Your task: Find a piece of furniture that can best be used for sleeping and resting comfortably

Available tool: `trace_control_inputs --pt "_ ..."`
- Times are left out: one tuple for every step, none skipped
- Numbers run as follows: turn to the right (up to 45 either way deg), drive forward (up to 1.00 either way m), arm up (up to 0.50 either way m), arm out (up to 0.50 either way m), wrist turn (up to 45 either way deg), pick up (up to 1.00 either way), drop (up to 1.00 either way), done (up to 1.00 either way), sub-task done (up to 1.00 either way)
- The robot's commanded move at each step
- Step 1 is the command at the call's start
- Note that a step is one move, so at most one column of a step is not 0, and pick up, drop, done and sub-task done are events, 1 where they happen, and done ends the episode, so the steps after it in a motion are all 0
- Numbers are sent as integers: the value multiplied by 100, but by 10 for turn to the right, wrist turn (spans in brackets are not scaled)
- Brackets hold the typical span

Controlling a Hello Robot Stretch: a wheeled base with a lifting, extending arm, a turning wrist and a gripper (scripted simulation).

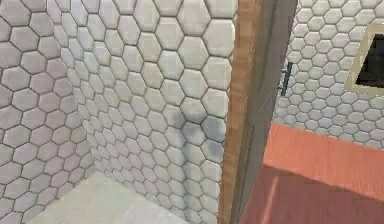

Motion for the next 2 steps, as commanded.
trace_control_inputs --pt "-450 0 0 0 0 0 0 0 0" --pt "-450 0 0 0 0 0 0 0 0"
